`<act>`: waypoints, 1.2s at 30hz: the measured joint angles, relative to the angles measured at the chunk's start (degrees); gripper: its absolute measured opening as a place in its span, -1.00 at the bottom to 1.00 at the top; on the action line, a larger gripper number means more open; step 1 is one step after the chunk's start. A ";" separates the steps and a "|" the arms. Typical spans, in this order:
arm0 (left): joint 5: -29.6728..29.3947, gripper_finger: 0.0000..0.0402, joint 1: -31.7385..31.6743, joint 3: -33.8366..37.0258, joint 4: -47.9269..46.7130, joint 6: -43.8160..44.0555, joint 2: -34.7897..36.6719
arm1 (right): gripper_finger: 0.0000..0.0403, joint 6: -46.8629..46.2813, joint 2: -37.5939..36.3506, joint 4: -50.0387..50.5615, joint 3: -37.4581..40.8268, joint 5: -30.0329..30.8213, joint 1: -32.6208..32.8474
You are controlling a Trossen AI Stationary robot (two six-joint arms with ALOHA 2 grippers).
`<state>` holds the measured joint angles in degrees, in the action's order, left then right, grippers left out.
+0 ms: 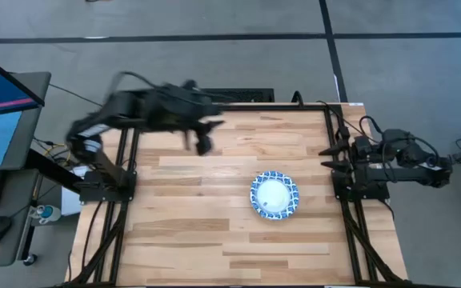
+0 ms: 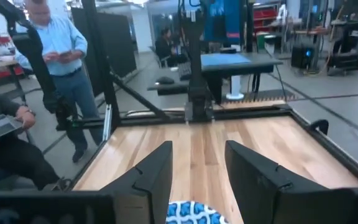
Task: Nest bowls inside each other
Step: Return to Home Position
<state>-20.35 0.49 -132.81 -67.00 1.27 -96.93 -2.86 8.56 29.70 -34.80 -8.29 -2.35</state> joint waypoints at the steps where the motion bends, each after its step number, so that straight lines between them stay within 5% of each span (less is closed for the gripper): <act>1: -0.19 -0.47 0.04 0.00 -0.96 -0.45 1.87 | -0.16 0.30 -0.02 -1.39 0.96 0.06 0.00; 14: -0.38 -0.47 0.11 -0.04 -14.57 -0.06 16.74 | -0.12 -1.63 0.46 -17.52 9.86 5.44 -0.02; 27: 0.09 -0.47 0.11 0.43 -21.02 0.00 26.75 | -0.13 -3.27 0.52 -18.77 10.11 5.81 0.00; 31: -2.75 -0.47 0.11 7.22 -22.91 4.51 33.03 | -0.13 -3.22 0.52 -19.53 10.11 5.81 0.00; 36: -2.98 -0.47 0.11 27.38 -12.53 5.92 44.74 | -0.14 -3.56 0.52 -19.53 10.11 5.90 0.00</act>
<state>-23.33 0.60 -105.44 -79.52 7.19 -52.20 -6.42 9.08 10.18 -24.69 -2.39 -2.35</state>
